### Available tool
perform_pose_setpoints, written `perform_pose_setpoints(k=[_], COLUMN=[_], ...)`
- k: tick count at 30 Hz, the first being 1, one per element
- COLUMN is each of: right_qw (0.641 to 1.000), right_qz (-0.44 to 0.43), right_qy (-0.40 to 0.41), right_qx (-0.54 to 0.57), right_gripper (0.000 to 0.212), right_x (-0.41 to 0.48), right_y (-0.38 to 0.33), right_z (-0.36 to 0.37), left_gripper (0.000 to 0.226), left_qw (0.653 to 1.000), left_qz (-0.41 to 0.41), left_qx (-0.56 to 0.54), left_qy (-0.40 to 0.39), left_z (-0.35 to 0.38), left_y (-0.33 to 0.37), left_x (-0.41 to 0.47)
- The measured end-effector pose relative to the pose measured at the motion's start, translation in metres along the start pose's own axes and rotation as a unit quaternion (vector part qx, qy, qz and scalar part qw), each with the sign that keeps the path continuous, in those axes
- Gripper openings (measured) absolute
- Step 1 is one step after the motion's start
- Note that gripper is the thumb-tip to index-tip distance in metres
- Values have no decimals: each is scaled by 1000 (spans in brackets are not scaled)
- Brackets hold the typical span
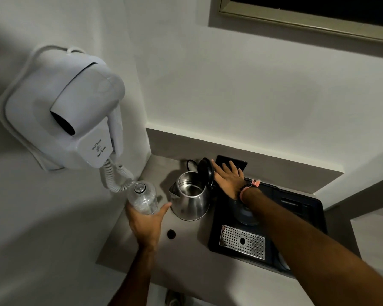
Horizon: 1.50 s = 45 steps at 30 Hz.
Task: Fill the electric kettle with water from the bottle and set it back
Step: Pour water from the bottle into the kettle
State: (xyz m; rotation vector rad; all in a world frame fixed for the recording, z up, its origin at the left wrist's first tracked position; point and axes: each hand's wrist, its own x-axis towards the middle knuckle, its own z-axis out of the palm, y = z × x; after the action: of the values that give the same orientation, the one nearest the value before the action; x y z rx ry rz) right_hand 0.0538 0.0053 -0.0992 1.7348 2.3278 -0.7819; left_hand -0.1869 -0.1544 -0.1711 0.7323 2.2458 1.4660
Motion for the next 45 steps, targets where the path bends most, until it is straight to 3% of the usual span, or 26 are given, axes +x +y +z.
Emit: perform_pose_setpoints(k=[4,7,10,14,22,30,45], right_qw=[1000,1000,1000,999,999,999,999], right_qz=[3,-2,-10,-20,-27,-36,-51], right_qy=[2,3,6,13,19,11,3], right_qx=[5,13,18,28,23,22,8], right_gripper=[63,64,68,72,60,62,65], right_x=[1,4,7,9,10,8,3], right_y=[0,2,3,6,6,5,7], right_z=[2,3,4,5,5,0,-6], left_gripper=[99,87,89,97,103,78,68], left_qw=[999,995,980,941,823,772,759], left_qz=[36,77,125,143,131,131,139], left_qx=[17,51,114,190,433,512,525], left_qy=[20,-25,-106,-241,-342,-353,-358], left_z=[4,1,-7,-19,-30,-35,-30], left_y=[12,19,30,54,94,119,131], left_x=[11,17,19,20,29,30,27])
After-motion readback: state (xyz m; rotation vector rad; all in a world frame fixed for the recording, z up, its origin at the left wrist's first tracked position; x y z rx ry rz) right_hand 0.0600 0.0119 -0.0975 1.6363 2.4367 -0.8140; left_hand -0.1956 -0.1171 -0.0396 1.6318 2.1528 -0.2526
